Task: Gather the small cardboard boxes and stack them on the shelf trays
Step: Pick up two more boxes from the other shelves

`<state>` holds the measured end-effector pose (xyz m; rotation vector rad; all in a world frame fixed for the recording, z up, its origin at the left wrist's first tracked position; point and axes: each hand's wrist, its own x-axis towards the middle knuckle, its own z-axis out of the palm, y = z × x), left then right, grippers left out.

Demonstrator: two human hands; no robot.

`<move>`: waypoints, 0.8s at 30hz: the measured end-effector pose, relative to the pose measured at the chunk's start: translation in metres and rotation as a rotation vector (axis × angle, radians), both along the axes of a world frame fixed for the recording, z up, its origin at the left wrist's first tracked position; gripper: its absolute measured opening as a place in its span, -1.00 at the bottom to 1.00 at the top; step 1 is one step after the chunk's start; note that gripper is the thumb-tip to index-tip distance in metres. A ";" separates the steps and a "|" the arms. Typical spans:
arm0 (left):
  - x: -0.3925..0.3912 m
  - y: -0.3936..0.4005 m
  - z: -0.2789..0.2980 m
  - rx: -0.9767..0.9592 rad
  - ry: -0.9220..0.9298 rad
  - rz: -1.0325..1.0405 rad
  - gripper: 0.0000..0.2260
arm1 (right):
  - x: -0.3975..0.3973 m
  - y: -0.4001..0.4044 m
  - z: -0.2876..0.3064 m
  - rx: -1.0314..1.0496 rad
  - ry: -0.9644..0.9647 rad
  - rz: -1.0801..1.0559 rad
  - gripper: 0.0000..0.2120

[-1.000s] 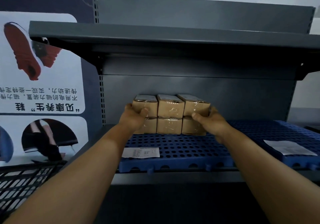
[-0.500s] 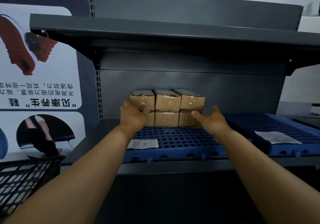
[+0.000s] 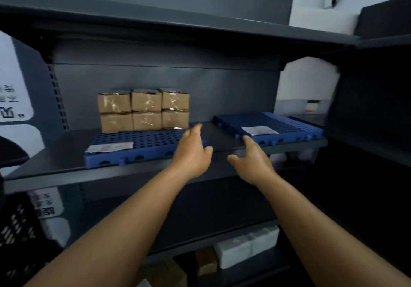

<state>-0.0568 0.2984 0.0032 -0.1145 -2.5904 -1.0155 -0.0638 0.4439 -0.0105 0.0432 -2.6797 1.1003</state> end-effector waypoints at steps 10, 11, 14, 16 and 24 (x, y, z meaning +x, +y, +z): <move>0.054 0.137 -0.077 -0.031 -0.212 -0.306 -0.44 | 0.104 0.140 -0.059 -0.061 -0.173 -0.255 -0.32; 0.058 0.152 -0.083 -0.034 -0.218 -0.343 -0.45 | 0.113 0.151 -0.065 -0.071 -0.183 -0.288 -0.32; 0.067 0.195 -0.102 -0.045 -0.233 -0.450 -0.46 | 0.137 0.182 -0.084 -0.092 -0.209 -0.407 -0.32; 0.072 0.222 -0.115 -0.048 -0.261 -0.525 -0.47 | 0.151 0.201 -0.098 -0.103 -0.236 -0.493 -0.33; 0.098 0.306 -0.175 -0.125 -0.383 -0.818 -0.47 | 0.201 0.253 -0.151 -0.218 -0.348 -0.775 -0.34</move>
